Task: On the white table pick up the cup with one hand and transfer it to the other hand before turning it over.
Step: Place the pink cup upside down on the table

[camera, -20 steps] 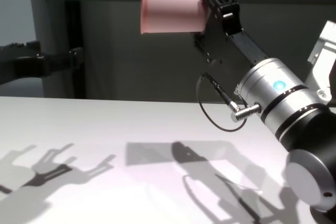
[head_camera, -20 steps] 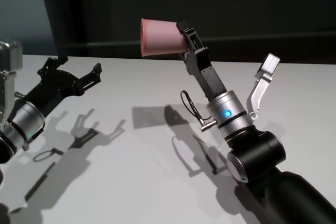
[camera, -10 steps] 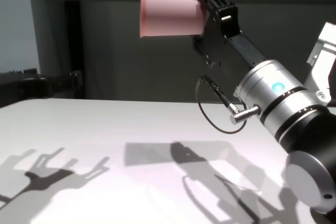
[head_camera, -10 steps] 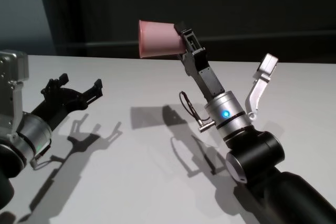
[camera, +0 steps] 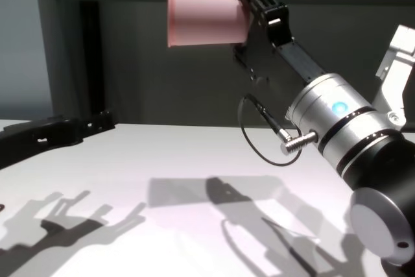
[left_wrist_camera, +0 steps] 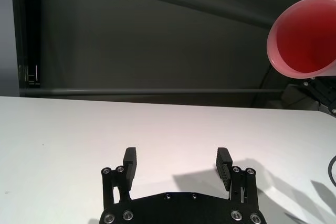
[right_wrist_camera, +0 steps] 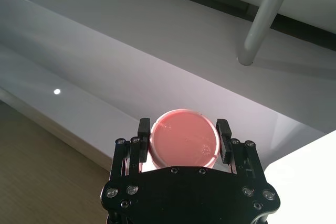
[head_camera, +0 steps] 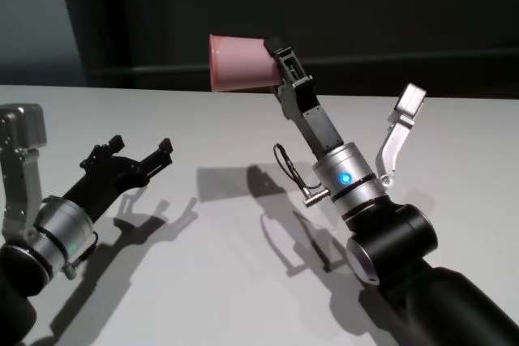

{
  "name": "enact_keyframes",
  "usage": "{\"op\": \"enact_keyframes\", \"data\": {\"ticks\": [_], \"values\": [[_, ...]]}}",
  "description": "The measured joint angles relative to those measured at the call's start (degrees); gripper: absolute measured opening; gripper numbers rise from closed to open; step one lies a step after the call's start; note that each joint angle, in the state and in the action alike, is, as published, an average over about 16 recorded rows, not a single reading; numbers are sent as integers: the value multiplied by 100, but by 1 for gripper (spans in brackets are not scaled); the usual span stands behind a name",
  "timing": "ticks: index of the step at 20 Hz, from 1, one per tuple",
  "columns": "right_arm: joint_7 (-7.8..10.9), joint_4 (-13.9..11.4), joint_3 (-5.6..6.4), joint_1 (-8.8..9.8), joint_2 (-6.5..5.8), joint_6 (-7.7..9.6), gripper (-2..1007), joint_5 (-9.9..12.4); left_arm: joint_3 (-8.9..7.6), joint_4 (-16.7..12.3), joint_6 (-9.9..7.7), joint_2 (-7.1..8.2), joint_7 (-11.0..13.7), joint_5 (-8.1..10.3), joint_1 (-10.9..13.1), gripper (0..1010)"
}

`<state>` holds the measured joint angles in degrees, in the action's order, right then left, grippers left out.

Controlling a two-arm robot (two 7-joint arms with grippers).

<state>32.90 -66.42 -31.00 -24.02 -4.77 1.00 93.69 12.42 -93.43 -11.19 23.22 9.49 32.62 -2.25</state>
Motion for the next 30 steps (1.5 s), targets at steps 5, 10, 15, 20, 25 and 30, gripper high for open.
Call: {"op": "enact_keyframes", "data": {"ticks": [5,10,15,20,25,30], "values": [[-30,-37,-21,32,-2,-18,738,-26,-19,25,117,-69,149,47,88,1001],[-81,-98,-45,84,-16,-49,737,-68,-11,23,192,-79,232,28,134,1001],[-230,-273,-81,182,-131,-143,737,-225,-6,15,224,-70,267,13,149,1001],[-572,-640,-103,366,-431,-301,738,-550,-2,14,228,-64,262,8,142,1001],[-1198,-1250,-176,602,-945,-489,738,-1212,0,15,225,-63,254,8,134,1001],[-1853,-1871,-280,803,-1481,-586,738,-1987,2,17,222,-62,248,8,128,1001]]}}
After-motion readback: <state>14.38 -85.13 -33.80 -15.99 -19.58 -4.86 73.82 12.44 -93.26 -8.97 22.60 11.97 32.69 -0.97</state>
